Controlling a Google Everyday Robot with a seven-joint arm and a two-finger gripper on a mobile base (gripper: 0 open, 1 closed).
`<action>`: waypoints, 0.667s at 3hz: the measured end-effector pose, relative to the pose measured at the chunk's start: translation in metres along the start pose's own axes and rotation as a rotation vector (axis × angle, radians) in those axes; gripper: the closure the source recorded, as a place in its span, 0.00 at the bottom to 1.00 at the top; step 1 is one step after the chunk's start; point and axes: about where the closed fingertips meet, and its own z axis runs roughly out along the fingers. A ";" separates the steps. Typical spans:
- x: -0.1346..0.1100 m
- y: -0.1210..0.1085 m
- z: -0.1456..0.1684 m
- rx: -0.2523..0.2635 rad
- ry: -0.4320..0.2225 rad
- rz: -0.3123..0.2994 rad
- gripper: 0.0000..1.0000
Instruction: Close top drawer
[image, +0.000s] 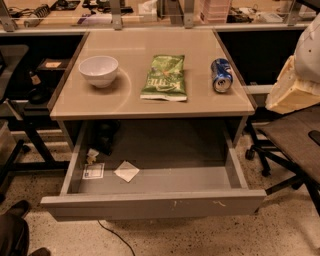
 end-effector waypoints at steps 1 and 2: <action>0.000 0.000 0.000 0.000 0.000 0.000 1.00; 0.009 0.017 0.005 -0.010 0.014 0.022 1.00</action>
Offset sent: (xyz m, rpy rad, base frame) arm -0.0454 -0.0116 -0.0339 -0.0127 0.0663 -0.0589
